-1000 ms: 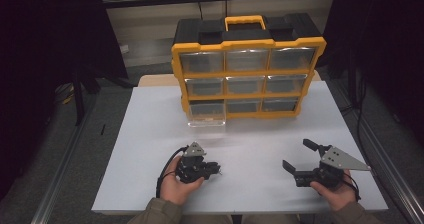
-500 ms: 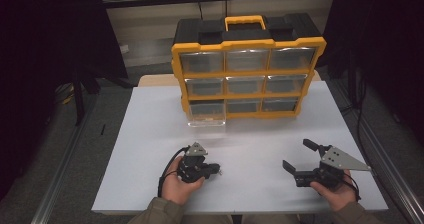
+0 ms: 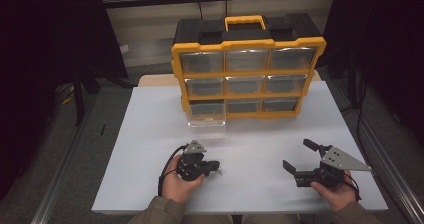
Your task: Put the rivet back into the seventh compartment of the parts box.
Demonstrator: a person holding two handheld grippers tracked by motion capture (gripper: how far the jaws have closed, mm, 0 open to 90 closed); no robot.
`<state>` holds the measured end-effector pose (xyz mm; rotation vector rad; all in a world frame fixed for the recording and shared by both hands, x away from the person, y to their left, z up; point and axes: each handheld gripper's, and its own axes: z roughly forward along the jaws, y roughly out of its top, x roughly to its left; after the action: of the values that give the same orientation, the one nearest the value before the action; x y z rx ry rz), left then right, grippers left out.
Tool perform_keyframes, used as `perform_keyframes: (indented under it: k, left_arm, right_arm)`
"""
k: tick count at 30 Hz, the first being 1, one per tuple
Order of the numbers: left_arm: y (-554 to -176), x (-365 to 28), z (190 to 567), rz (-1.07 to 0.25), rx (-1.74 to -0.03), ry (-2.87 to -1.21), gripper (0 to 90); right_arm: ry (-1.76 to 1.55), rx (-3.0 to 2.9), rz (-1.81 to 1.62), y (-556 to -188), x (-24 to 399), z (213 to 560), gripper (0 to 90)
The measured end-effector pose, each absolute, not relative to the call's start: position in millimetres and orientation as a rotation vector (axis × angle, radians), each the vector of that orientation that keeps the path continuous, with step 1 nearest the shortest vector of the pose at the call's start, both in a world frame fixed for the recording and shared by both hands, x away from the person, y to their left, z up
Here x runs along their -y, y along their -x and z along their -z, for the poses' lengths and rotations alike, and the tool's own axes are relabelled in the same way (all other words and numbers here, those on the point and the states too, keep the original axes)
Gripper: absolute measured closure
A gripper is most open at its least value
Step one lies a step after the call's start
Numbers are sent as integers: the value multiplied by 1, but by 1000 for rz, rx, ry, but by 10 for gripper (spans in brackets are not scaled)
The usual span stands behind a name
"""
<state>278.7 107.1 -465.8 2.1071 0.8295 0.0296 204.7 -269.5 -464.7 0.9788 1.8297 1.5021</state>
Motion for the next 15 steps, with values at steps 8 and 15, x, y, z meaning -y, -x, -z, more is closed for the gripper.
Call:
perform_keyframes:
  k: [8, 15]
  left_arm:
    - [-281, -112, 460, -62, -860, -2071, 888]
    - [-282, -114, 456, -88, -883, -2063, 888]
  right_arm:
    - [-983, -1824, -1506, -205, 269, 465, 11]
    - [-991, -1827, -1506, -204, 270, 465, 6]
